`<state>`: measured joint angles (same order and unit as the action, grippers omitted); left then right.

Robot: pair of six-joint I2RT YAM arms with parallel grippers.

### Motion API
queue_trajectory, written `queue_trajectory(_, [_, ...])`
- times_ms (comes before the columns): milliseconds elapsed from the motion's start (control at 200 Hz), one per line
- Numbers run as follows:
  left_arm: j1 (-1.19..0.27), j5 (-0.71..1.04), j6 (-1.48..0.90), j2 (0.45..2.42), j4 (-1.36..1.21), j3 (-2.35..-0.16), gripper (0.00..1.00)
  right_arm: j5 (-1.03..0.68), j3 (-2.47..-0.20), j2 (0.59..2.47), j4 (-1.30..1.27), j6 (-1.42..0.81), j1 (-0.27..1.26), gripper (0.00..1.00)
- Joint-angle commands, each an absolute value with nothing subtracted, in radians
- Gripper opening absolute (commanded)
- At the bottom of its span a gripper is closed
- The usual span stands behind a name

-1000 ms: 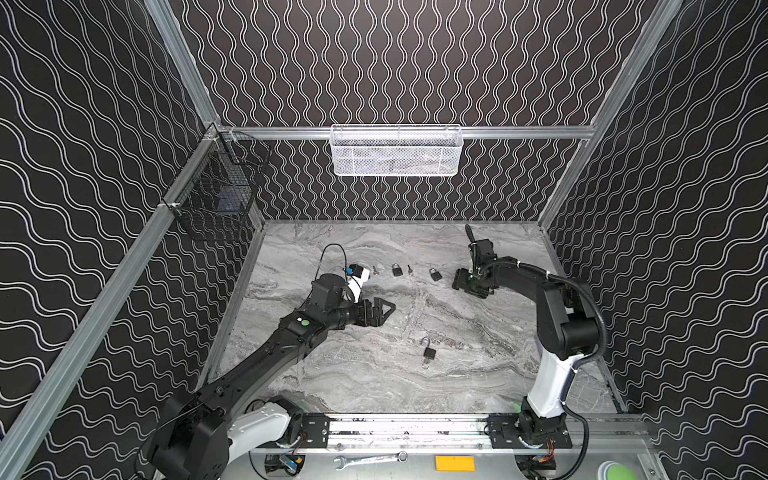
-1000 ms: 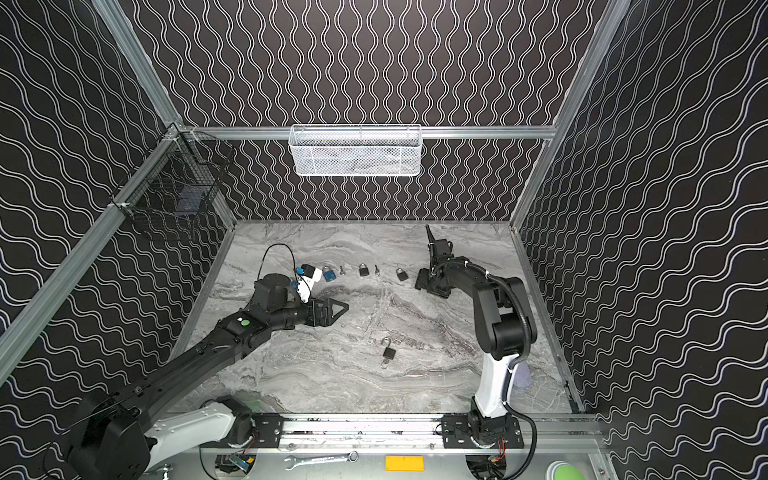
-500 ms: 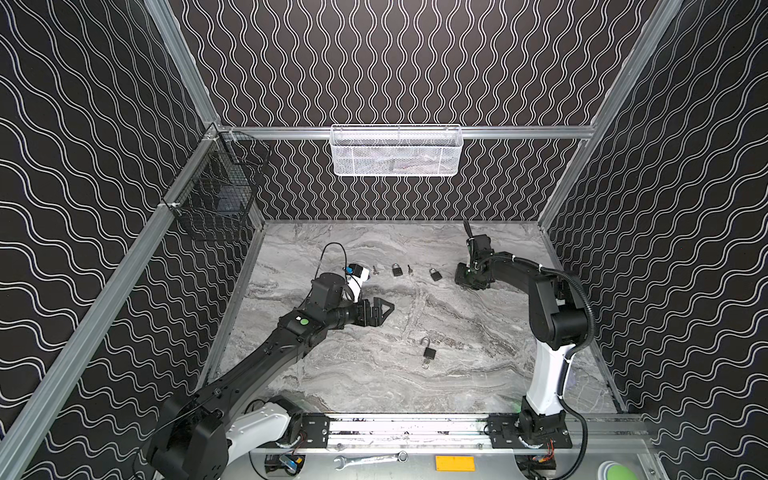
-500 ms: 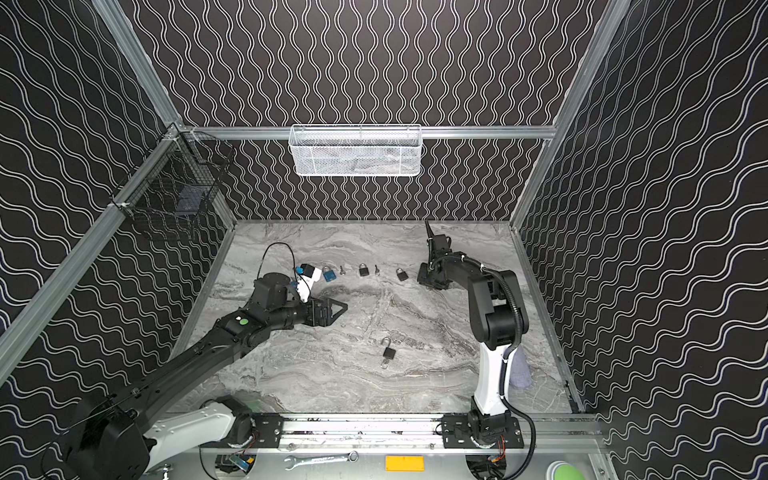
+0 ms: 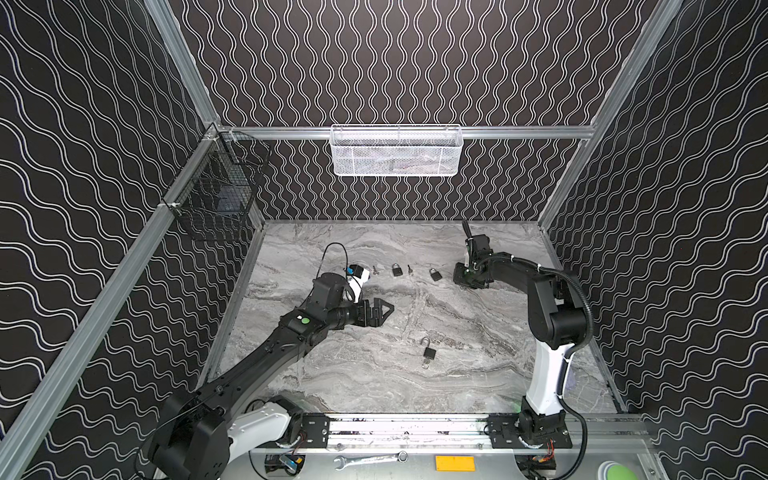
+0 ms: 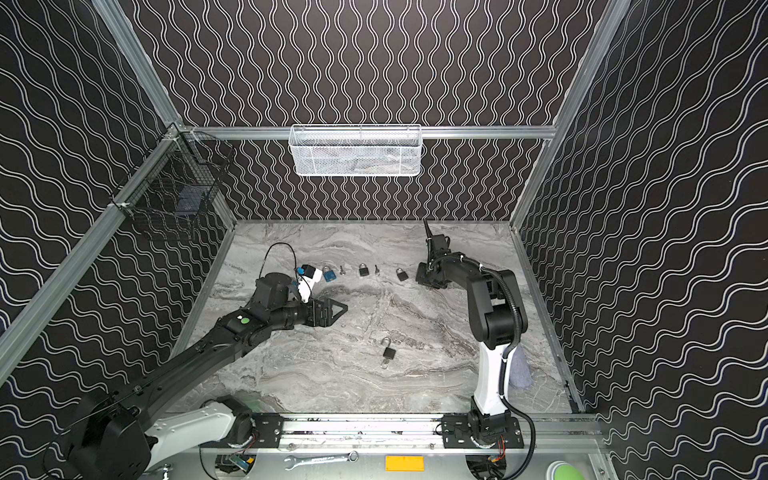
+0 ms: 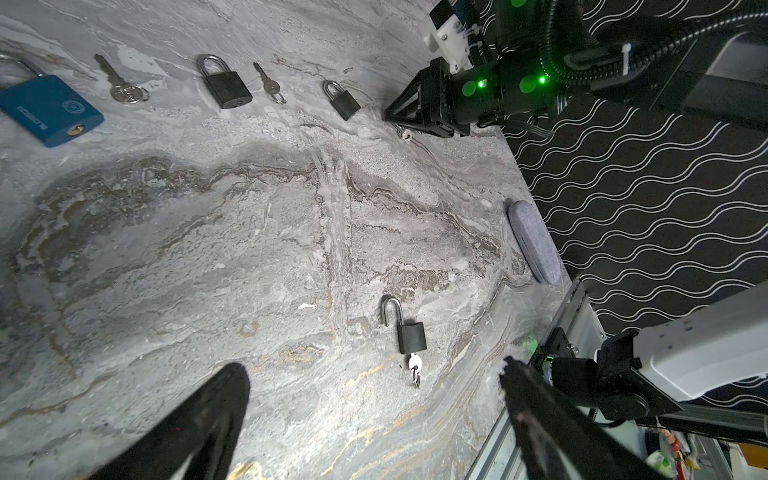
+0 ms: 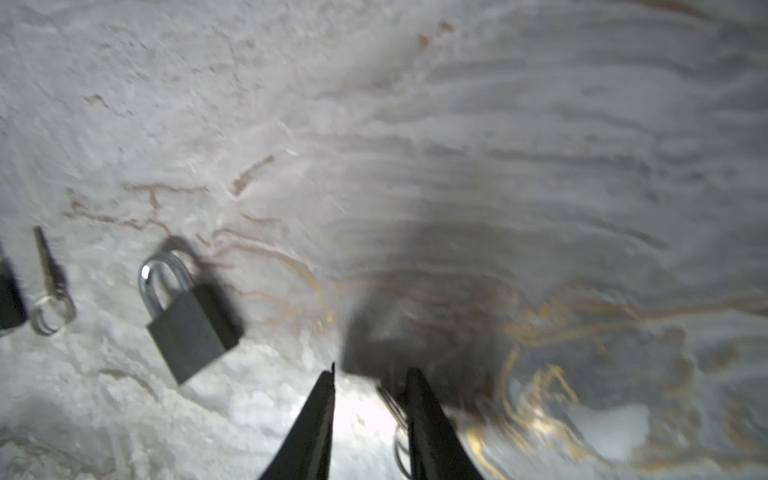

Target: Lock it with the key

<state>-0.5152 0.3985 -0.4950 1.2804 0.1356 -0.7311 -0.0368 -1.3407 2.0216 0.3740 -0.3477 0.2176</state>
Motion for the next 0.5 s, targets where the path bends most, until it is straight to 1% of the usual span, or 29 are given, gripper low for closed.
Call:
queue_trajectory(0, [-0.514,0.399,-0.477,1.29,0.121,-0.742,0.99,0.028,-1.279,1.985,0.43,-0.341,0.214,0.32])
queue_trajectory(155, [-0.514,0.403,-0.484,1.301,0.107,-0.742,0.99,0.04,-1.247,1.949,0.429,-0.338,0.213,0.33])
queue_trajectory(410, [-0.514,0.412,-0.497,1.311,0.084,-0.736,0.98,0.028,-1.218,1.95,0.448,-0.342,0.214,0.32])
queue_trajectory(495, [-0.515,0.411,-0.497,1.309,0.084,-0.735,0.99,0.028,-1.192,1.932,0.447,-0.35,0.214,0.31])
